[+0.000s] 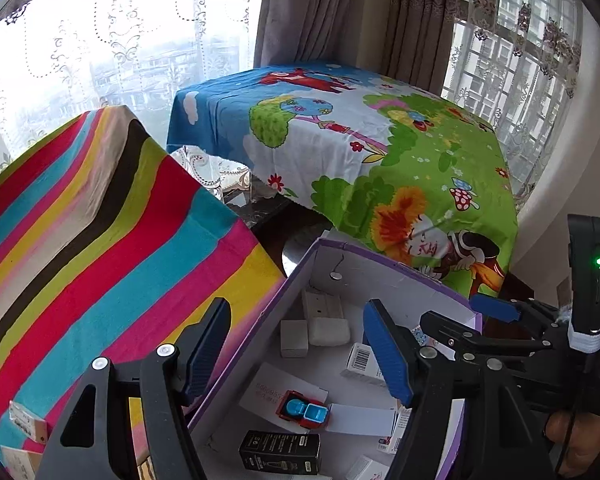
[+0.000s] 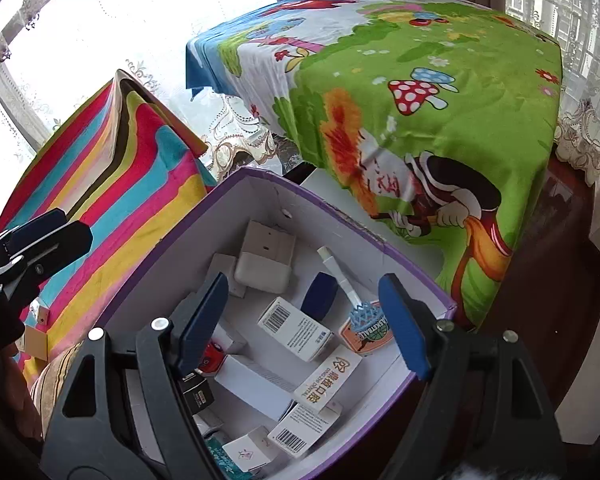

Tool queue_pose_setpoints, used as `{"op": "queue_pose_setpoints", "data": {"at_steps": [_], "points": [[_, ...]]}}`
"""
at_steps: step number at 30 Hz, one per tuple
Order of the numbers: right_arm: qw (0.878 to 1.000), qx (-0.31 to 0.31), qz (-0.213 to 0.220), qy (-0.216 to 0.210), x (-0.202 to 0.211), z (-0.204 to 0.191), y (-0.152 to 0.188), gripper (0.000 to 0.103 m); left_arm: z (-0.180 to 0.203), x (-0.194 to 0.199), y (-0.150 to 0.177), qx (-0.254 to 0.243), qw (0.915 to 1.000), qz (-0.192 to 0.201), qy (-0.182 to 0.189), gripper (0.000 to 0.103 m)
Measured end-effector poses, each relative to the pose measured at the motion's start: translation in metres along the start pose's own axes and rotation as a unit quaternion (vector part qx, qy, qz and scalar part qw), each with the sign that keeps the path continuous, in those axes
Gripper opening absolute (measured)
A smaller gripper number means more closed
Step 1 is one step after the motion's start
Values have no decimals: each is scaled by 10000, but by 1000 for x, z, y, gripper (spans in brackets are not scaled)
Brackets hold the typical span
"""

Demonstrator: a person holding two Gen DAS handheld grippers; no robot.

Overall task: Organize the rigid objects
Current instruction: 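Withdraw both grippers back to the sofa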

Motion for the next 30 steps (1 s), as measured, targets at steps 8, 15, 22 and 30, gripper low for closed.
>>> {"op": "queue_pose_setpoints", "data": {"at_steps": [8, 15, 22, 30], "points": [[9992, 386, 77, -14, 15, -42, 3, 80, -32, 27, 21, 373, 9992, 143, 38, 70], [9971, 748, 144, -14, 28, -78, 10, 81, -67, 50, 43, 765, 9967, 278, 32, 70], [9933, 1139, 167, -93, 43, -116, 21, 83, -104, 70, 76, 1163, 9927, 327, 26, 70], [9855, 1681, 113, -188, 51, -167, 38, 85, -161, 87, 121, 1756, 9839, 325, -85, 72]]}}
Point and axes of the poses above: each gripper's, at about its wrist camera, not at the fingertips, and x roughly against the way its jaws point, z to its right, y to its underside, the point moved 7 cm from there along -x, roughly the way its jaws point, and after that the axes turned 14 degrees about -z, right-handed, at the moved point
